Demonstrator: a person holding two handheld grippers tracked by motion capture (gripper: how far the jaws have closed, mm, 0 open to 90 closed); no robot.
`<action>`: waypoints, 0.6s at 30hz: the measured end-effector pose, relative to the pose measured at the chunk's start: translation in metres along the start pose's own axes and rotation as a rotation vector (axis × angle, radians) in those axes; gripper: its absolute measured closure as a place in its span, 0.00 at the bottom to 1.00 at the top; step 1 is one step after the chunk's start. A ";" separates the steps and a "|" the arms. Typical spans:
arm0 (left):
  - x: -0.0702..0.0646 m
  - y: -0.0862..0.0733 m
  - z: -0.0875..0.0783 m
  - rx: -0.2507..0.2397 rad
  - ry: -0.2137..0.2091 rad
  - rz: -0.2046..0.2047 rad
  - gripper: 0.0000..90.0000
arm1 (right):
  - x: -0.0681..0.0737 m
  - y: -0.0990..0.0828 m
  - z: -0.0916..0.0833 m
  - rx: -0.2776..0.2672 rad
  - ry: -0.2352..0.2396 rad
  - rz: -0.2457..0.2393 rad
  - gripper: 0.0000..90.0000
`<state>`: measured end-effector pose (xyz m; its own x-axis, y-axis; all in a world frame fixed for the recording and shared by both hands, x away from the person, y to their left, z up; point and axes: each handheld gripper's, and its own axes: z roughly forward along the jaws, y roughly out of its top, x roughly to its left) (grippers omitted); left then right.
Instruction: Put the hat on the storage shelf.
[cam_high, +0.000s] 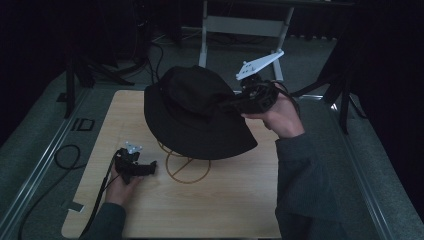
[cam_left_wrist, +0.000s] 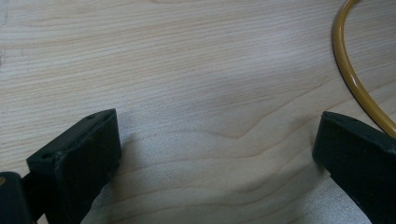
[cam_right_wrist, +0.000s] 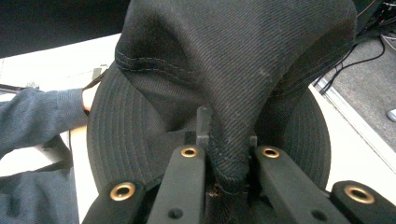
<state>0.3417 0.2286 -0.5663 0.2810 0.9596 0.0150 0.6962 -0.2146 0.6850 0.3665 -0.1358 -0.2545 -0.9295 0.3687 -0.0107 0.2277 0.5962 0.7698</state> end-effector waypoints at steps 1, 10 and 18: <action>0.000 0.000 0.000 -0.001 0.000 -0.001 0.01 | 0.000 0.000 0.001 0.001 0.003 -0.004 0.97; 0.000 0.000 0.000 -0.001 0.000 -0.001 0.01 | 0.001 0.001 0.012 0.011 0.018 -0.003 0.97; 0.000 0.000 0.000 -0.001 0.000 -0.002 0.01 | 0.003 0.001 0.020 0.021 0.032 -0.004 0.97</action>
<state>0.3418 0.2285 -0.5663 0.2798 0.9600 0.0136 0.6962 -0.2127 0.6856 0.3698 -0.1194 -0.2664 -0.9390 0.3439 0.0071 0.2299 0.6121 0.7566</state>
